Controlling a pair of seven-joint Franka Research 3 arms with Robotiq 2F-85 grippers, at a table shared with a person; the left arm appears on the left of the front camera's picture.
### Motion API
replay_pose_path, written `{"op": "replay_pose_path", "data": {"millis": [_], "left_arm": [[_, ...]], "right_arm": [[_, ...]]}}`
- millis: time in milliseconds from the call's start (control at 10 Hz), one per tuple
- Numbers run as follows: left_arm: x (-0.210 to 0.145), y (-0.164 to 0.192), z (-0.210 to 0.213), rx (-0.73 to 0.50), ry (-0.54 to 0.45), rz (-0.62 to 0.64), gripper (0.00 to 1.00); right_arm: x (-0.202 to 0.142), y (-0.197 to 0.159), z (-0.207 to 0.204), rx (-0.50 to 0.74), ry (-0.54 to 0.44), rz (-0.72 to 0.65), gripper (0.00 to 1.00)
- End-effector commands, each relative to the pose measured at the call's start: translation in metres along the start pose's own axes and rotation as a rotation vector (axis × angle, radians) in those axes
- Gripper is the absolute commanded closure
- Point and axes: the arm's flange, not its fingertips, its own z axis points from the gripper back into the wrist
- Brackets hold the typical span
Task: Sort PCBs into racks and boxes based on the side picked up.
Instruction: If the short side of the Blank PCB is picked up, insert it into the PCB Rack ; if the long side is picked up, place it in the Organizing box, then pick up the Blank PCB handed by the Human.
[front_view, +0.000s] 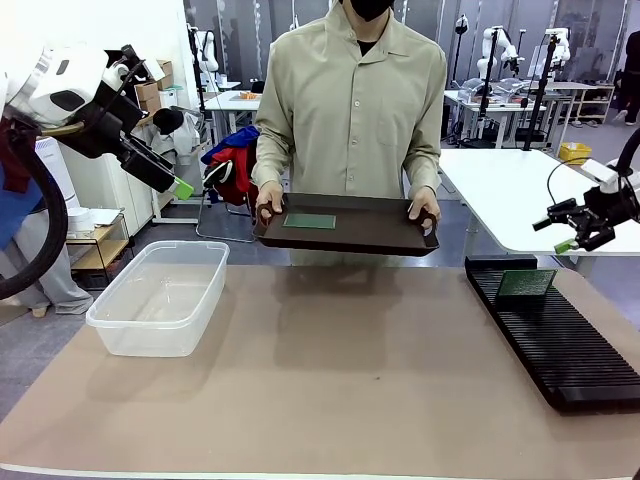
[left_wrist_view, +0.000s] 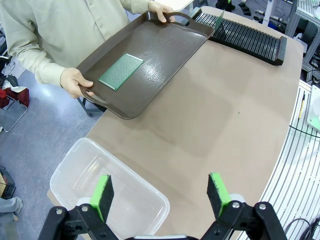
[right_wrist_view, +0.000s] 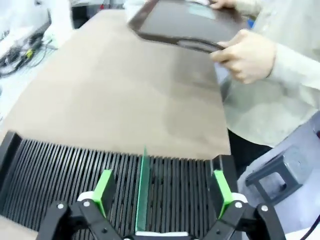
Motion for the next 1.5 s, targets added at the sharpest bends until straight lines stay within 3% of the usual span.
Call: {"op": "replay_pose_path", "data": {"millis": [0, 300, 500, 700, 800, 1400], "left_arm": [[-0.001, 0.002, 0.0, -0.007, 0.002, 0.005, 0.0], [-0.001, 0.002, 0.0, -0.007, 0.002, 0.005, 0.0], [-0.001, 0.002, 0.0, -0.007, 0.002, 0.005, 0.0], [-0.001, 0.002, 0.0, -0.007, 0.002, 0.005, 0.0], [-0.001, 0.002, 0.0, -0.007, 0.002, 0.005, 0.0], [-0.001, 0.002, 0.0, -0.007, 0.002, 0.005, 0.0]], "right_arm": [[0.037, 0.027, -0.023, -0.195, 0.002, -0.103, 0.0], [0.081, 0.051, -0.026, -0.275, 0.014, -0.238, 0.0], [0.11, 0.068, -0.023, -0.293, 0.108, -0.298, 0.0], [0.135, 0.075, -0.013, -0.288, 0.14, -0.312, 0.0], [0.113, 0.063, -0.013, -0.293, 0.081, -0.268, 0.0], [0.113, 0.063, -0.013, -0.293, 0.081, -0.268, 0.0]]}}
